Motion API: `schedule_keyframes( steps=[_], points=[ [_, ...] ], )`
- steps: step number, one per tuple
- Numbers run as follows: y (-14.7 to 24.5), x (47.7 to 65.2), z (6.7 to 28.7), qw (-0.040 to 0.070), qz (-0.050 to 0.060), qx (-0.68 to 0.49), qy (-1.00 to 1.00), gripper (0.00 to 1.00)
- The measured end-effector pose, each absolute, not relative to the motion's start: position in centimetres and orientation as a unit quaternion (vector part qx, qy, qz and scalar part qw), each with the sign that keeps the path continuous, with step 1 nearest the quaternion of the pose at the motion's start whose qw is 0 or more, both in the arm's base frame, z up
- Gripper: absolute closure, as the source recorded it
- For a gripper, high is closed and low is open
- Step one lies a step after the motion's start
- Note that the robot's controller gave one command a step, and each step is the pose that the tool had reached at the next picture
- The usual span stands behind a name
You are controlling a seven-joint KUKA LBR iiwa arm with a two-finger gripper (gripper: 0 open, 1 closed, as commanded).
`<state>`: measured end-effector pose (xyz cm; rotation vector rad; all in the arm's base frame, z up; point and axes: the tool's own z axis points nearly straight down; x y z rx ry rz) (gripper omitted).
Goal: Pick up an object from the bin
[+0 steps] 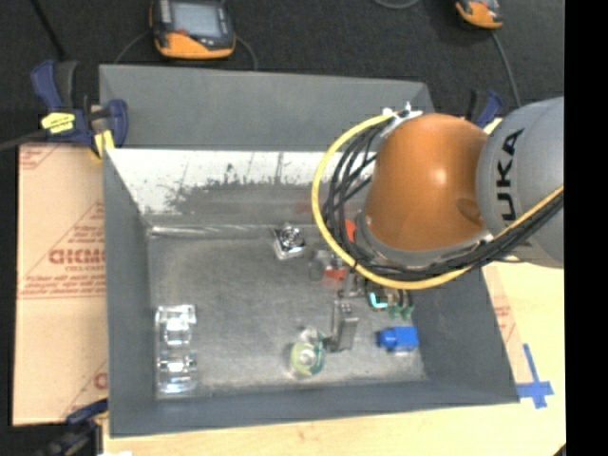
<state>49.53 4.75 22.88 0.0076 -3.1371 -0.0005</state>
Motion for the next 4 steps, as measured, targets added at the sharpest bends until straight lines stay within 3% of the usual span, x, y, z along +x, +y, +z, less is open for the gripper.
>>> schedule_keyframes(
  steps=[1,2,3,4],
  points=[
    [5.2,48.4,9.0,0.003,0.000,0.011,-1.000,0.00],
    [4.1,51.4,7.5,-0.002,0.000,0.340,-0.940,0.00],
    [5.0,48.3,7.2,-0.006,0.001,0.283,-0.959,0.00],
    [4.9,48.0,7.2,0.001,0.001,0.282,-0.959,1.00]
  ],
)
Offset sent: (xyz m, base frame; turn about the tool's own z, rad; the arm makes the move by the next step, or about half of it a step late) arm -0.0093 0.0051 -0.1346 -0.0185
